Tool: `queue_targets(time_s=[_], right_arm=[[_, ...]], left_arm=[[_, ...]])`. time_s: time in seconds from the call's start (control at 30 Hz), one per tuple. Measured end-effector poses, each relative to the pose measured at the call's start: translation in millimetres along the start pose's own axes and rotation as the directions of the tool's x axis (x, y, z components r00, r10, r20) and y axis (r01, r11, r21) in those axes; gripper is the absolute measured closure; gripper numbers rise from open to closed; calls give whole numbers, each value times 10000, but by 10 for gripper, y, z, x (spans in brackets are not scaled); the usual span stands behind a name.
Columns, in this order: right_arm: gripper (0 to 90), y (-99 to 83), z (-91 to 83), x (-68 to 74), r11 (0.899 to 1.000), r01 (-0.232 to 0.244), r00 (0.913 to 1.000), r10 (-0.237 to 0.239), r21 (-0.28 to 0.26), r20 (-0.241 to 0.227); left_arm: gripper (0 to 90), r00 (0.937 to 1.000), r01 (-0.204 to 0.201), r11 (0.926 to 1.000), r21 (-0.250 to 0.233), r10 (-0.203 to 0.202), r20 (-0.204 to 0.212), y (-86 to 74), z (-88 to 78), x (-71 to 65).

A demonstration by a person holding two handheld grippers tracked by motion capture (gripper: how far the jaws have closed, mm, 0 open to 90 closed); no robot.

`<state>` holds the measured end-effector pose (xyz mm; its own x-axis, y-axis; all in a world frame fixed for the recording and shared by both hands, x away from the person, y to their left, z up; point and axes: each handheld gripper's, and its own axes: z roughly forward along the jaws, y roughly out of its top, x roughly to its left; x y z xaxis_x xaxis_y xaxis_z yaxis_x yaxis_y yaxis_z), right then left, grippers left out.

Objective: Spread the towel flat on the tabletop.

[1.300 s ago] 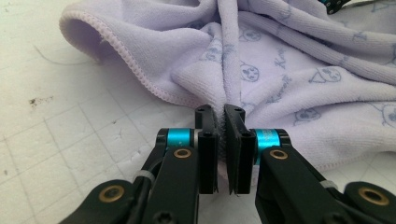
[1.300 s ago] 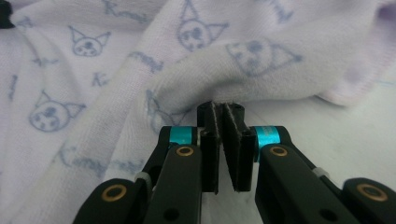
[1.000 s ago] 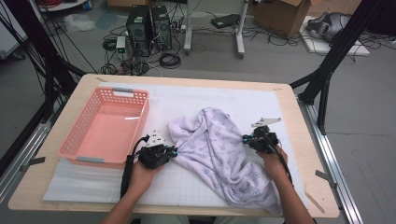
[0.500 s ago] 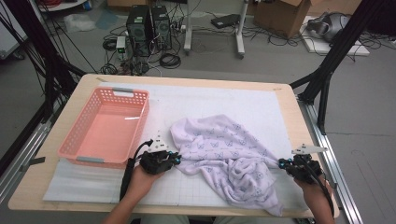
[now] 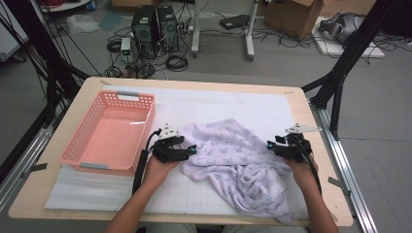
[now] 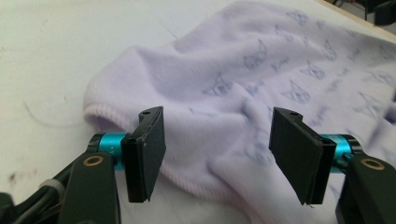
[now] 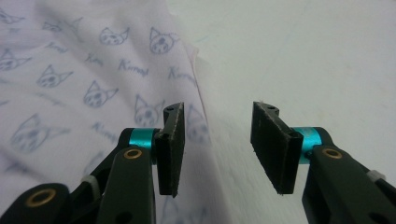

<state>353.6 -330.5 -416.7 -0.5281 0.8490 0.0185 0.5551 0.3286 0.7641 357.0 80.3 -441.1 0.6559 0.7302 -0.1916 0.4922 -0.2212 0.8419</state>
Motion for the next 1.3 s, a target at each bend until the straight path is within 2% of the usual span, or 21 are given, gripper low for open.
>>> queue_targets(time_s=[0.1, 0.13, 0.2, 0.27, 0.3, 0.33, 0.37, 0.4, 0.43, 0.47, 0.67, 0.83, 0.9, 0.93, 0.97, 1.0, 1.03, 1.07, 1.13, 1.23, 1.3], right_arm=[[567, 66, 201, 57, 9993, -5, 9995, 17, 363, -315], [565, 73, 310, 91, 9974, -58, 9983, 99, 712, -568], [574, 66, 349, 105, 9958, -3, 9982, 58, 916, -599], [636, 43, 387, 127, 9930, 42, 9982, 29, 1179, -593], [804, 37, 365, 132, 9912, 82, 9961, 36, 1320, -887], [804, 37, 365, 132, 9912, 82, 9961, 36, 1320, -887], [831, 32, 343, 136, 9901, 243, 9949, -104, 1383, -999], [840, 27, 270, 158, 9879, 556, 9948, -424, 1445, -927], [840, 27, 270, 158, 9879, 556, 9948, -424, 1445, -927], [839, 7, 162, 183, 9894, 760, 9947, -667, 1238, -778], [838, -107, -85, 278, 9856, 1325, 9887, -1240, 1047, -840], [829, -292, -240, 355, 9837, 1537, 9772, -1373, 930, -1618], [699, -302, -293, 354, 9874, 1423, 9762, -1283, 696, -1750], [656, -282, -305, 340, 9895, 1312, 9764, -1184, 608, -1807], [656, -282, -305, 340, 9895, 1312, 9764, -1184, 608, -1807], [615, -225, -319, 308, 9931, 1134, 9769, -1057, 314, -1855], [615, -225, -319, 308, 9931, 1134, 9769, -1057, 314, -1855], [586, -148, -326, 273, 9963, 861, 9775, -860, -82, -1925], [561, -60, -311, 223, 9977, 496, 9778, -578, -456, -2014], [552, 37, -268, 176, 9975, 299, 9808, -417, -648, -1907], [547, 191, -130, 111, 9983, 53, 9859, -148, -573, -1665]], left_arm=[[363, 10000, -29, 9989, 459, 32, -61, 53, 136, 19], [366, 10000, -65, 9978, 663, 69, -67, 60, 178, 21], [381, 9998, -184, 9946, 1023, 188, -29, 63, 247, -2], [449, 9976, -581, 9913, 1177, 622, -315, 56, 276, -55], [672, 9959, -723, 9895, 1252, 785, -455, 60, 267, -70], [672, 9960, -726, 9884, 1335, 789, -428, 61, 248, -69], [787, 9967, -657, 9876, 1429, 719, -382, 63, 229, -58], [831, 9968, -634, 9866, 1501, 701, -392, 65, 203, -51], [831, 9962, -711, 9856, 1532, 780, -394, 66, 175, -49], [834, 9965, -716, 9861, 1498, 774, -328, 62, 144, -51], [833, 9962, -870, 9859, 1426, 854, 173, -19, -31, -114], [829, 9921, -1193, 9818, 1480, 1121, 559, -124, -135, -189], [765, 9922, -1160, 9838, 1364, 1085, 616, -141, -148, -197], [688, 9929, -1120, 9860, 1236, 1060, 537, -136, -149, -196], [688, 9950, -941, 9899, 1059, 898, 441, -126, -150, -189], [554, 9964, -783, 9929, 898, 749, 404, -114, -153, -172], [554, 9979, -578, 9966, 583, 559, 332, -107, -151, -160], [433, 9988, -438, 9983, 396, 430, 216, -101, -150, -146], [434, 9988, -467, 9984, 317, 461, 190, -89, -146, -113], [426, 9994, -326, 9993, 186, 328, -77, -90, -127, -54], [416, 9995, -180, 9997, 176, 184, -237, -99, -98, -20]])
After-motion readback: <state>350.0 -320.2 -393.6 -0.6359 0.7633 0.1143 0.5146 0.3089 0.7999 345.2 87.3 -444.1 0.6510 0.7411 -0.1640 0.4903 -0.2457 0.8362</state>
